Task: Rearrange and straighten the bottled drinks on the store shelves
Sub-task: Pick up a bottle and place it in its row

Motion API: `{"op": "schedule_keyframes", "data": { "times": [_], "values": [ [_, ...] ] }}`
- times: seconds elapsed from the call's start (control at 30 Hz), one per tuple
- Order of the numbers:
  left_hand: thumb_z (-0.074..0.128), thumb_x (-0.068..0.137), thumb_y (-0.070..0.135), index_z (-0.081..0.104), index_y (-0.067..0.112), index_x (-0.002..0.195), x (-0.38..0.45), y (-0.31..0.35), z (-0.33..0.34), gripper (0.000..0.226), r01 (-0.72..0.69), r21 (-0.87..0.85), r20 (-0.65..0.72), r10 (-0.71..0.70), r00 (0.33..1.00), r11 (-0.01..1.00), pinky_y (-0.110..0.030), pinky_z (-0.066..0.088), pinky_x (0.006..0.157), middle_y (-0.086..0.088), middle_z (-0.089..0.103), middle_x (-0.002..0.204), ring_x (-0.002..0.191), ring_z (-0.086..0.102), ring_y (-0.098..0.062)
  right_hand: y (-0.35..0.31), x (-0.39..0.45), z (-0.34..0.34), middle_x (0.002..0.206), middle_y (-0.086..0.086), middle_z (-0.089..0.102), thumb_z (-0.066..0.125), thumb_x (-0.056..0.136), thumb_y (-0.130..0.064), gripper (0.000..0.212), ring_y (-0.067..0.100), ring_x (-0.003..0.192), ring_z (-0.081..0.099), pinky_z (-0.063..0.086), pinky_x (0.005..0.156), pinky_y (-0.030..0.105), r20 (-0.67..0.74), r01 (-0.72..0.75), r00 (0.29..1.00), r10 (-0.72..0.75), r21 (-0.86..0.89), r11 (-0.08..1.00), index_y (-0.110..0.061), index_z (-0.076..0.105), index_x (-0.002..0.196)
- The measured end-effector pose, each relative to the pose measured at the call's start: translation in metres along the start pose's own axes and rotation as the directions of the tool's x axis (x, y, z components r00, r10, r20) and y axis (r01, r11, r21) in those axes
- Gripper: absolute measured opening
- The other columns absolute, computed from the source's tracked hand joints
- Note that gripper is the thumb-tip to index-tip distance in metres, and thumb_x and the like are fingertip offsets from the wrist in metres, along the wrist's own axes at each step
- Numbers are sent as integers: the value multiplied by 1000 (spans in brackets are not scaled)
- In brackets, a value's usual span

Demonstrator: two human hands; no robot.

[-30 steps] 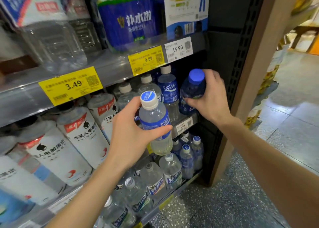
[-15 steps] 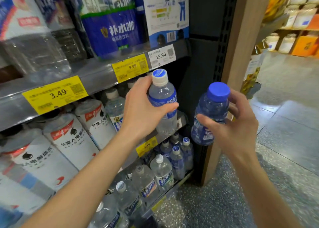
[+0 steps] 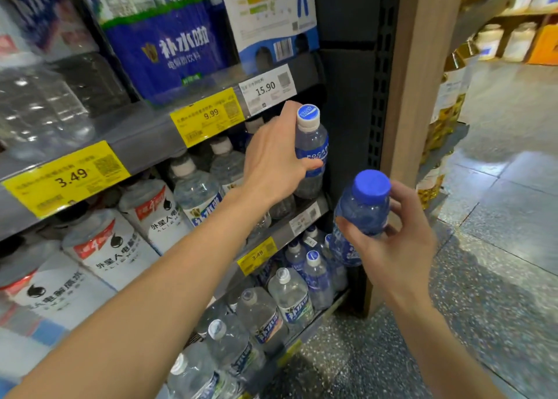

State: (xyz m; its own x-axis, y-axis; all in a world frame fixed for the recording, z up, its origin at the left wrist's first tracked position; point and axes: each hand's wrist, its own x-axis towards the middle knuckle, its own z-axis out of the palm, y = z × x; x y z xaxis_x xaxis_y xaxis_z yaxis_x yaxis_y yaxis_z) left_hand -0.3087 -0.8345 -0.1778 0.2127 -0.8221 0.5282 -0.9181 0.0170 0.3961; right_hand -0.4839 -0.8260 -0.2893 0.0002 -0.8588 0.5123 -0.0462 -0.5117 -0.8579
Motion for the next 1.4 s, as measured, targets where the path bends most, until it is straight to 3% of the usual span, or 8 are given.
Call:
{"op": "schedule_keyframes", "data": {
  "times": [0.17,0.3,0.53,0.67,0.83,1.07,1.27,1.4],
  "values": [
    [88,67,23,42,22,120,8,2,10,70,-31,103,52,26,998,994,-46,51,84,2,62,119,107,60,-27,12,-9,3,109,-12,63,89,68,-16,61,4,100,62,54,81,25,67,-35,997,41,-86,996,-32,57,117],
    [86,71,23,34,29,136,15,-4,13,83,-7,129,82,-4,997,992,-43,50,84,2,57,131,115,58,-26,16,-12,8,108,-11,64,90,67,-13,61,0,99,61,47,77,8,96,-31,995,40,-93,995,-29,58,116],
    [76,83,22,34,32,138,33,-12,14,70,-12,241,132,-21,991,971,-38,36,70,-4,59,119,111,54,-29,15,-16,21,110,-11,62,89,66,-10,63,-4,101,58,46,80,10,165,21,986,-4,-103,994,-30,57,117],
    [72,87,26,28,29,146,42,-12,15,73,-26,377,161,-37,986,926,-41,36,76,-10,56,125,120,49,-34,12,-18,31,109,-11,62,89,66,-12,63,-1,99,59,50,81,18,187,45,982,-25,-103,994,-29,58,117],
    [68,85,16,38,29,144,43,-22,17,67,-62,561,235,-87,968,825,-47,27,108,-15,37,148,140,28,-38,11,-20,42,108,-8,62,88,64,-9,62,4,97,59,50,82,23,204,66,978,-43,-108,992,-22,60,117],
    [67,87,32,30,34,150,32,-28,9,73,-119,552,269,-41,962,826,-49,25,110,-15,32,151,142,21,-39,0,-21,51,111,-8,62,88,66,-17,60,12,102,62,52,85,35,222,78,974,-52,-111,991,-20,61,119],
    [66,84,30,65,13,116,-15,-36,-11,36,-345,453,155,309,939,822,-49,32,109,-12,54,135,129,45,-33,-19,-21,50,110,-8,64,88,65,-11,62,4,100,61,51,82,21,253,90,966,-62,-103,991,-21,60,119],
    [51,84,30,66,12,101,-72,-52,-37,29,-323,381,160,282,946,867,-37,36,102,-5,65,113,106,57,-29,-35,-31,49,113,-4,67,90,63,-11,66,9,104,64,56,86,35,287,83,956,-61,-65,994,-19,61,122]
  ]
}}
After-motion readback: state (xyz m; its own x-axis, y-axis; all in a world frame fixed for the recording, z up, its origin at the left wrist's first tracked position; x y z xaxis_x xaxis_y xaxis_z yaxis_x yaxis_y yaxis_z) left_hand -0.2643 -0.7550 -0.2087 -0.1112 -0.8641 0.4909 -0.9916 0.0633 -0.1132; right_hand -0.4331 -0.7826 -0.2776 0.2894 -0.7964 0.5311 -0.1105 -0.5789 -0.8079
